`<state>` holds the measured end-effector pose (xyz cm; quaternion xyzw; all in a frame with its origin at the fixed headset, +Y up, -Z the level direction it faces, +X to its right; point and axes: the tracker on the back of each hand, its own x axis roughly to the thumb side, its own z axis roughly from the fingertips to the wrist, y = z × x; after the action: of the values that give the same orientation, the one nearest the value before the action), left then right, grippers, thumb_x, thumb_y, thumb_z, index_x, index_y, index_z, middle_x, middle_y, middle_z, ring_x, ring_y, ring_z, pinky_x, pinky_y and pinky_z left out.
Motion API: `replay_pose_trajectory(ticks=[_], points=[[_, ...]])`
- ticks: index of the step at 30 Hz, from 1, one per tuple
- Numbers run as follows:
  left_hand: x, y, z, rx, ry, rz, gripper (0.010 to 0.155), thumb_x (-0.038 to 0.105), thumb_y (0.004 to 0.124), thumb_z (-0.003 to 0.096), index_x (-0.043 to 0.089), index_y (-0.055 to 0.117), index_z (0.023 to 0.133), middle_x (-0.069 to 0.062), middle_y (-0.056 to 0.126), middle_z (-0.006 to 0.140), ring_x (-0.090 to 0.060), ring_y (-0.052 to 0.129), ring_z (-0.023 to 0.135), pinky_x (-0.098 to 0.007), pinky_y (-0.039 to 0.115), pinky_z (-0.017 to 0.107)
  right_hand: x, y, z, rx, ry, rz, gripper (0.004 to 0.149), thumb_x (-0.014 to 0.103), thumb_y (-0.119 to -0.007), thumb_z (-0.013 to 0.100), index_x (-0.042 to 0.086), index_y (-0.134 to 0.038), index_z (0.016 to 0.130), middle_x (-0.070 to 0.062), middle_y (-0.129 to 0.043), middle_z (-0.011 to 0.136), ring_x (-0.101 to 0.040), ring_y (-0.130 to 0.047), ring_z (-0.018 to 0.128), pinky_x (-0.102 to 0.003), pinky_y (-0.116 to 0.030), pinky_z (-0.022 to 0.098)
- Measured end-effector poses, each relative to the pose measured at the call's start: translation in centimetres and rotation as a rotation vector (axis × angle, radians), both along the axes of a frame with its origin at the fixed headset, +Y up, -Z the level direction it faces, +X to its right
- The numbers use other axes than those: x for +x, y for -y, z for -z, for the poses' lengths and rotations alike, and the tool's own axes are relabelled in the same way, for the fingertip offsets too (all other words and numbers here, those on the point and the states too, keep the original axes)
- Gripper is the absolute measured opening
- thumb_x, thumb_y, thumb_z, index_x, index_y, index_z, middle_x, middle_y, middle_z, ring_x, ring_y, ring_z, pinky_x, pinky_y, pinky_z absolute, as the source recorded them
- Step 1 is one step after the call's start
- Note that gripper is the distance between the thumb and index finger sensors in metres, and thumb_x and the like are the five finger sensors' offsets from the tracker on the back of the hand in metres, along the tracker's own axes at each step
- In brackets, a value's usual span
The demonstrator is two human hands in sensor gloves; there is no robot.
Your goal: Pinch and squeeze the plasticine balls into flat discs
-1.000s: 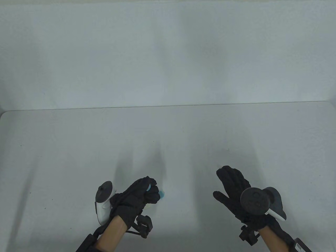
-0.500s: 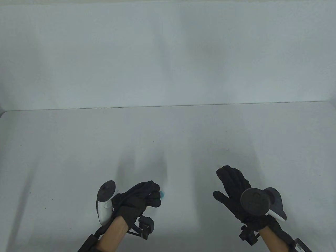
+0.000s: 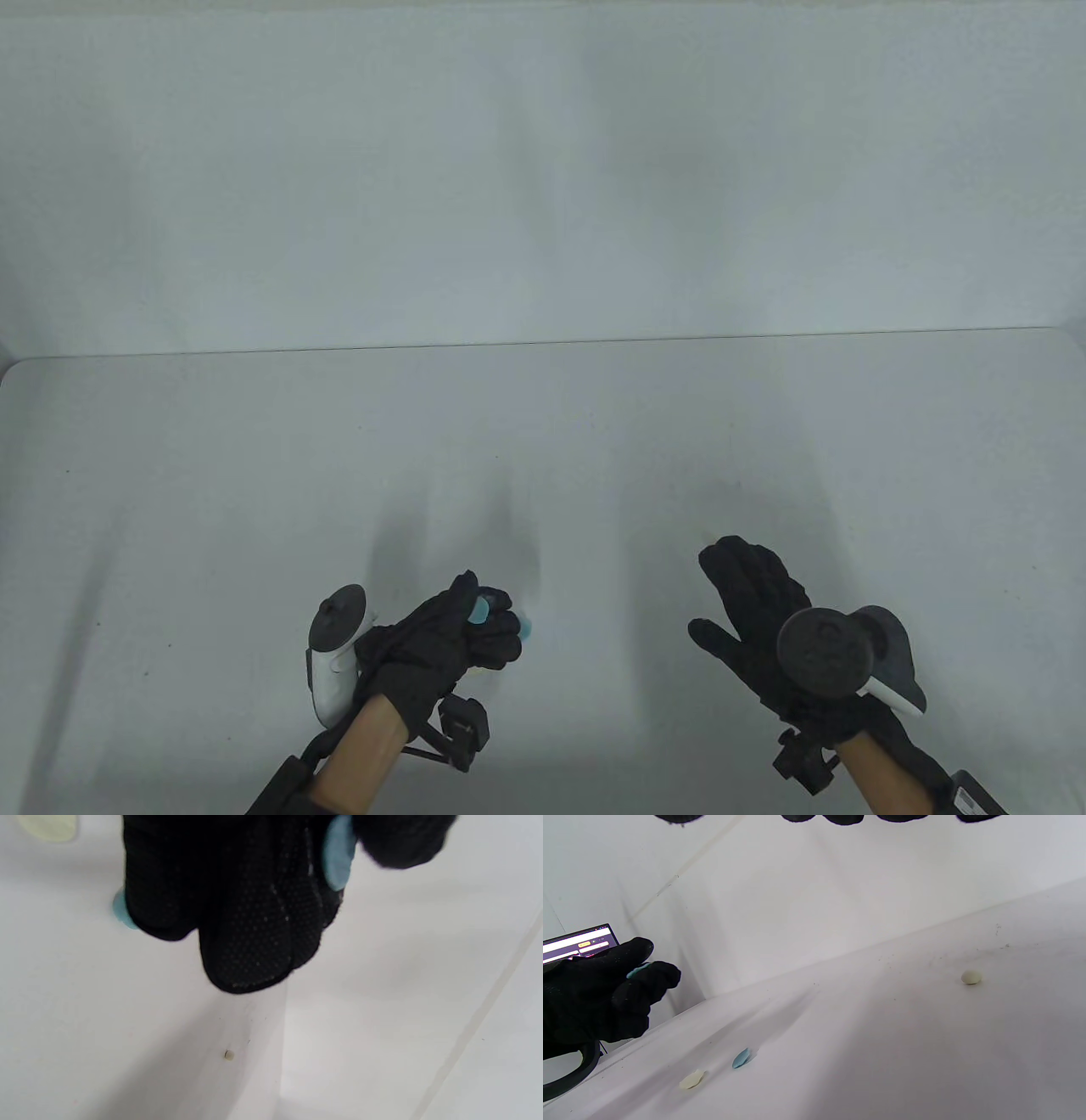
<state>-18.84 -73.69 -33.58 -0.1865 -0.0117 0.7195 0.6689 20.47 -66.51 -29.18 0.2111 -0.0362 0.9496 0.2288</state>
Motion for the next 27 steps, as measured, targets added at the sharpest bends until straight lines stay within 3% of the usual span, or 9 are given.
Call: replay_pose_trajectory(ticks=[5,11,13,15,18,21,27], points=[[0.2,-0.2,0.1,0.016,0.022,0.022,0.047,0.035,0.067,0.0557,0.002,0.086,0.084,-0.006,0.104,0.061,-0.014,0.115,0.043,-0.035,0.093,0.048,0.0,0.0,0.0,-0.004,-0.002,-0.001,0.075,0.059,-0.050,0.060,0.013,-0.033,0.116,-0.019,-0.033,0.122,-0.055,-0.041,0.108,-0.075,-0.049,0.068],[0.4,-0.3,0.0,0.021,0.029,0.019,0.048,0.035,0.066,0.0561,0.002,0.086,0.084,-0.004,0.105,0.059,-0.012,0.115,0.040,-0.033,0.094,0.046,0.0,0.0,0.0,0.002,-0.003,0.001,0.075,0.059,-0.050,0.059,0.013,-0.033,0.116,-0.019,-0.033,0.122,-0.055,-0.041,0.108,-0.075,-0.049,0.068],[0.4,-0.2,0.0,0.024,0.030,0.004,0.054,0.042,0.062,0.0564,0.003,0.082,0.089,-0.009,0.101,0.069,-0.018,0.113,0.051,-0.038,0.090,0.052,0.0,-0.1,-0.1,0.007,-0.003,0.003,0.075,0.059,-0.050,0.059,0.013,-0.033,0.116,-0.019,-0.033,0.122,-0.055,-0.041,0.108,-0.075,-0.049,0.068],[0.5,0.1,0.0,0.011,0.105,-0.081,0.080,0.057,0.053,0.0547,-0.004,0.063,0.105,-0.023,0.084,0.092,-0.034,0.100,0.074,-0.050,0.077,0.063,0.0,-0.1,0.0,0.005,-0.004,0.004,0.075,0.059,-0.050,0.060,0.013,-0.033,0.116,-0.019,-0.033,0.122,-0.055,-0.041,0.108,-0.075,-0.049,0.068],[0.8,0.5,-0.1,-0.025,0.116,-0.169,0.090,0.063,0.051,0.0532,-0.007,0.051,0.111,-0.030,0.071,0.102,-0.046,0.087,0.087,-0.056,0.070,0.066,0.0,-0.1,-0.1,0.007,-0.002,0.002,0.075,0.059,-0.050,0.059,0.013,-0.033,0.116,-0.019,-0.034,0.122,-0.055,-0.041,0.108,-0.075,-0.049,0.068],[1.1,0.4,0.0,0.007,0.164,-0.129,0.086,0.060,0.056,0.0544,-0.005,0.051,0.110,-0.027,0.072,0.103,-0.044,0.087,0.088,-0.054,0.072,0.066,0.0,-0.1,0.0,0.004,-0.004,0.003,0.075,0.059,-0.050,0.060,0.013,-0.033,0.116,-0.019,-0.033,0.122,-0.055,-0.041,0.108,-0.075,-0.049,0.068],[1.1,-0.1,0.1,0.038,0.146,-0.047,0.061,0.042,0.072,0.0541,0.001,0.070,0.099,-0.013,0.092,0.084,-0.026,0.106,0.068,-0.042,0.085,0.057,-0.2,0.0,0.0,0.002,-0.003,0.001,0.075,0.059,-0.050,0.059,0.013,-0.033,0.116,-0.019,-0.033,0.122,-0.055,-0.041,0.108,-0.075,-0.049,0.068]])
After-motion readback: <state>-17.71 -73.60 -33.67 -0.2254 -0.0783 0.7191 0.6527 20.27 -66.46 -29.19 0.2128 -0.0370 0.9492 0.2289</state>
